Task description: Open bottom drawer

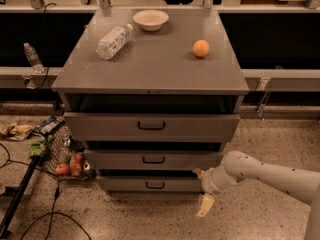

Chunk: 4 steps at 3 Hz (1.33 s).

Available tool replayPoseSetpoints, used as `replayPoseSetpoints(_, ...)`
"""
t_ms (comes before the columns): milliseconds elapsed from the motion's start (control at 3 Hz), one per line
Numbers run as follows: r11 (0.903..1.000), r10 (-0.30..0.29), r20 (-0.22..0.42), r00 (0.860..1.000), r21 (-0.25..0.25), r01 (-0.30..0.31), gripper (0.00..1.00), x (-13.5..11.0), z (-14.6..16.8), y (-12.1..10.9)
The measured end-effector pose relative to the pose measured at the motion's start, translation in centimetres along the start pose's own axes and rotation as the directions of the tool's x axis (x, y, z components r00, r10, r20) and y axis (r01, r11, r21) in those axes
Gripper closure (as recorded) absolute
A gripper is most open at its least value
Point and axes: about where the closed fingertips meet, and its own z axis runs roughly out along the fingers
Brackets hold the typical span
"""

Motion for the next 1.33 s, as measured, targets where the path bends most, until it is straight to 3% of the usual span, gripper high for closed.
replayPoseSetpoints(333,0.9992,0.040,0.019,0.999,-0.011,-0.040,0.00,1.1,1.8,0.1)
replayPoseSetpoints(667,0.9989,0.046,0.068,0.997,-0.015,-0.045,0.00,4.1,7.5,-0.7)
replayPoseSetpoints(1000,0.9995,0.001,0.094,0.996,-0.031,0.002,0.00,6.8,12.5,-1.5)
replayPoseSetpoints(1333,0.9977,-0.066,0.098,0.993,0.023,0.064,0.00,7.9,14.4,-3.5)
